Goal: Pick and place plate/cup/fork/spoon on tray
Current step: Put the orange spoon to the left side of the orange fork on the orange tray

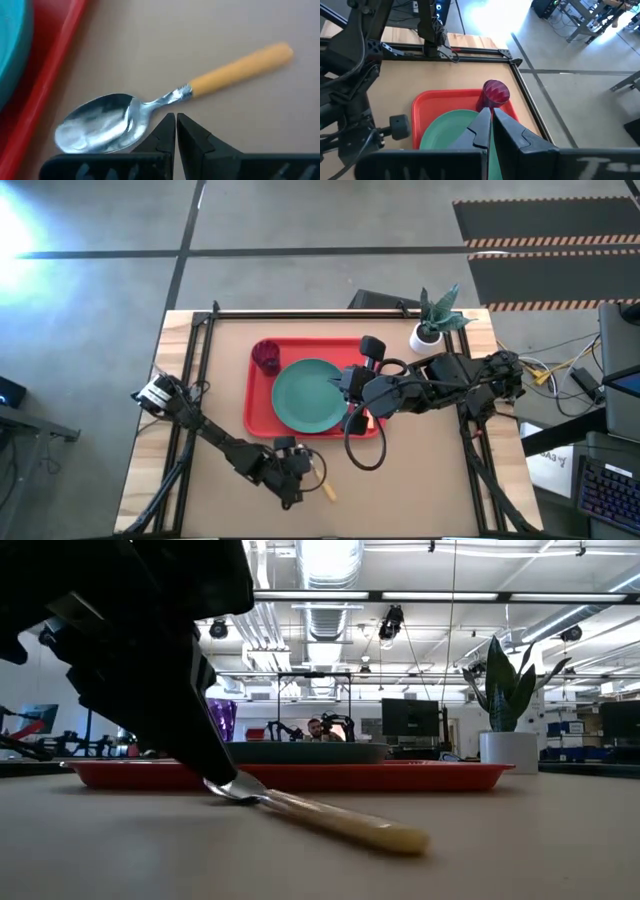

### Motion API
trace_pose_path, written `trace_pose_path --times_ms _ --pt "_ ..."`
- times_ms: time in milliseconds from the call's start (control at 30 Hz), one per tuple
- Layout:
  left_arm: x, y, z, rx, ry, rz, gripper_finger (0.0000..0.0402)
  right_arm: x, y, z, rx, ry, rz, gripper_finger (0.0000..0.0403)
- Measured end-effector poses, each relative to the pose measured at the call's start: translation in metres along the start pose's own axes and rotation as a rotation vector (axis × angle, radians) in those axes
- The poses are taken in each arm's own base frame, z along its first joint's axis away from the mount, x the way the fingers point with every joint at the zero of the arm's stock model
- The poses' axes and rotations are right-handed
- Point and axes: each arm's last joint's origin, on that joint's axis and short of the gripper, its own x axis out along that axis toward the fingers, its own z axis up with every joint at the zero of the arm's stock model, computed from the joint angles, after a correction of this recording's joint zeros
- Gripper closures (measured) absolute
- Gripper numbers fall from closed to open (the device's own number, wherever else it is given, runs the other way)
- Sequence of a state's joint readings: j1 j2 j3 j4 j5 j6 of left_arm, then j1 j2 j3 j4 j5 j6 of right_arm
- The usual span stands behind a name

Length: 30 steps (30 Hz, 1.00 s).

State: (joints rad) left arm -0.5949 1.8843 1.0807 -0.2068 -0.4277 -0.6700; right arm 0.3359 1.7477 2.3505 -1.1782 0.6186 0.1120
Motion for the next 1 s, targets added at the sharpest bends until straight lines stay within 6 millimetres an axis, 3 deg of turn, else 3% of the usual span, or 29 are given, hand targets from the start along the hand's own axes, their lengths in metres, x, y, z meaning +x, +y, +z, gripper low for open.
trace_pose_path --times_ms 200,333,633,1000 --pt "-0.003 -0.001 0.001 0.003 0.001 0.004 0.0402 0.0 0.0 0.0 0.006 0.005 0.011 0.0394" --pt "-0.017 0.0 0.012 -0.006 -0.06 0.041 0.0402 0.0 0.002 -0.005 0.035 0.059 0.099 0.0394" --pt "-0.089 0.023 0.048 0.036 -0.223 0.343 0.0402 0.007 0.007 -0.013 0.077 0.144 0.102 0.0394" --pt "-0.166 0.058 0.068 0.111 -0.439 0.48 0.0402 0.037 0.007 -0.011 0.247 0.194 0.213 0.0392"
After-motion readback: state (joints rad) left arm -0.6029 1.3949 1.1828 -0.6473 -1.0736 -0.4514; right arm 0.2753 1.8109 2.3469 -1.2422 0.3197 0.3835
